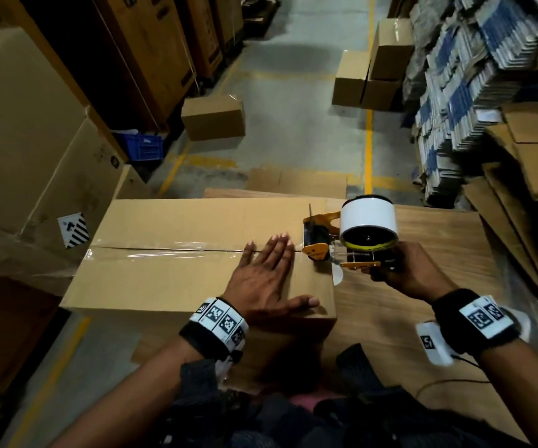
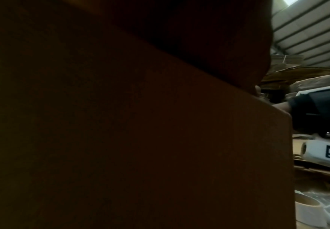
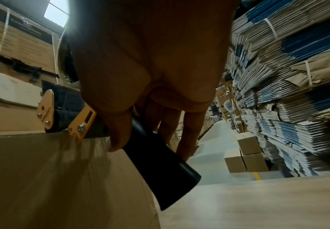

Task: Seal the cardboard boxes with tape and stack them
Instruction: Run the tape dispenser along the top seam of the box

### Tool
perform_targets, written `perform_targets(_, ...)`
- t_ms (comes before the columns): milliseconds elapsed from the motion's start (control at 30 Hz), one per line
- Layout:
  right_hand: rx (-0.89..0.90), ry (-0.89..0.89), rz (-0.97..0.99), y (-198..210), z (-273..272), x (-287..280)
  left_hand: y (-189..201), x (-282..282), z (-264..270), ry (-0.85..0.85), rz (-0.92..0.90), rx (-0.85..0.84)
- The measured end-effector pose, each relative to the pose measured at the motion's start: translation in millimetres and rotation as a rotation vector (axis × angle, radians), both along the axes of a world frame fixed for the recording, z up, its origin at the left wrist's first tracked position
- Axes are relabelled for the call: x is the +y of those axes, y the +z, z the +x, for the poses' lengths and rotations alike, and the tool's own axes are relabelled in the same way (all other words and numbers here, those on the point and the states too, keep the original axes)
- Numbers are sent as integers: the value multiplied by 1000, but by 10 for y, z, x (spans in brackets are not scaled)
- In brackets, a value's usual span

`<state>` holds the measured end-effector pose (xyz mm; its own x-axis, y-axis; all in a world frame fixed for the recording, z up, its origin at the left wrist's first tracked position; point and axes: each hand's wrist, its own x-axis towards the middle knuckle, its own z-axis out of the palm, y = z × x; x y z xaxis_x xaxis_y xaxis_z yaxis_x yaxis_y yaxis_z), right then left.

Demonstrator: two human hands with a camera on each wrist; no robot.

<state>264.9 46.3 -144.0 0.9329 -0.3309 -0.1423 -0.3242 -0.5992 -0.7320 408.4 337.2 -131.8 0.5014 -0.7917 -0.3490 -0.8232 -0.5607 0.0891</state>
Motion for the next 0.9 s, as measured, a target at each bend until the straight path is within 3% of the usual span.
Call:
perform_targets(100,24,-35,10,-80,-15,-20,9,6,-30,3,-8,-1)
perform_targets(267,28,-110,279,55,-154,-13,10,25,-37,14,-23,-4)
perform_targets(400,-214,-143,475,214,-251,-35,4,19,-37,2,-6,-5)
perform_targets(533,-333,-125,408,299,-308,-155,2,19,-41,-5,-9,-25)
perform_targets(733,-349,-51,529,397,-286,-322,-10,15,-31,-11,5,-28)
perform_targets(900,-366,-73,511,384,-295,-305,-30,14,-28,-7,-13,-26)
